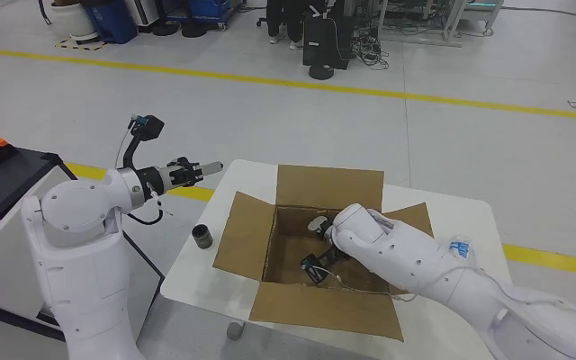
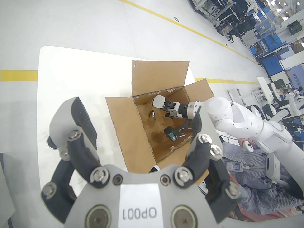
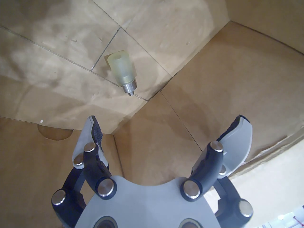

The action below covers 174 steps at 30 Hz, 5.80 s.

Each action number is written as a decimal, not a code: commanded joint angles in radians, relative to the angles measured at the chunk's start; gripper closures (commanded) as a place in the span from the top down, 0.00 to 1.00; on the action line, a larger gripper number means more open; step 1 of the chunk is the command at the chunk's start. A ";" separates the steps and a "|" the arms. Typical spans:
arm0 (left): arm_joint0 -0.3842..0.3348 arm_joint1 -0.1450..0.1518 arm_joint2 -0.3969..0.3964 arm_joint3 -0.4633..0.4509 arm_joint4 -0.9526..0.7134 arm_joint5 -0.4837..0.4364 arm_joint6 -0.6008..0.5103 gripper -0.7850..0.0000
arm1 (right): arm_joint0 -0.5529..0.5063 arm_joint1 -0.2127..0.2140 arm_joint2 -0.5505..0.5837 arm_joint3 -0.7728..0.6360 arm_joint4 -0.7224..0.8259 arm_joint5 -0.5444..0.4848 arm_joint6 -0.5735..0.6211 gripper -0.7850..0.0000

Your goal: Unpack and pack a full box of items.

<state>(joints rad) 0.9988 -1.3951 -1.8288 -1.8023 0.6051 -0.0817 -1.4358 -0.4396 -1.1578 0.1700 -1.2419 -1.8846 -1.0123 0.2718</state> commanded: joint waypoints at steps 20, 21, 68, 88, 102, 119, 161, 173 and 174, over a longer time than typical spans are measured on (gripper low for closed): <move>0.000 0.000 0.000 0.000 0.000 0.000 0.000 1.00 | 0.019 -0.008 0.000 0.118 -0.256 0.000 -0.378 1.00; 0.000 0.000 0.000 0.000 0.000 0.000 0.000 1.00 | 0.019 -0.008 0.000 0.118 -0.256 0.000 -0.378 1.00; 0.000 0.000 0.000 0.000 0.000 0.000 0.000 1.00 | 0.001 -0.008 0.000 0.097 -0.306 0.029 -0.452 1.00; 0.000 0.000 0.000 0.000 0.000 0.000 0.000 1.00 | 0.018 -0.106 0.000 0.297 -0.370 0.034 -0.606 1.00; 0.000 0.000 0.000 0.000 0.000 0.000 0.000 1.00 | 0.006 -0.182 0.000 0.423 -0.432 0.032 -0.672 0.95; 0.000 0.000 0.000 0.000 0.000 0.000 0.000 1.00 | -0.001 -0.255 0.000 0.541 -0.505 0.024 -0.747 0.45; 0.000 0.000 0.000 0.000 0.000 0.000 0.000 1.00 | -0.166 -0.091 0.210 0.029 -0.474 0.000 -0.381 0.00; 0.000 0.000 0.000 0.000 0.000 0.000 0.000 1.00 | -0.467 0.077 0.503 -0.479 -0.475 0.011 -0.093 0.00; 0.000 0.000 0.000 0.000 0.000 0.000 0.000 1.00 | -0.489 0.087 0.525 -0.508 -0.484 0.018 -0.089 0.00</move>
<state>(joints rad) 0.9988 -1.3951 -1.8288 -1.8023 0.6051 -0.0817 -1.4358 -0.9028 -1.0810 0.6687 -1.7149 -2.3612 -1.0019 0.1793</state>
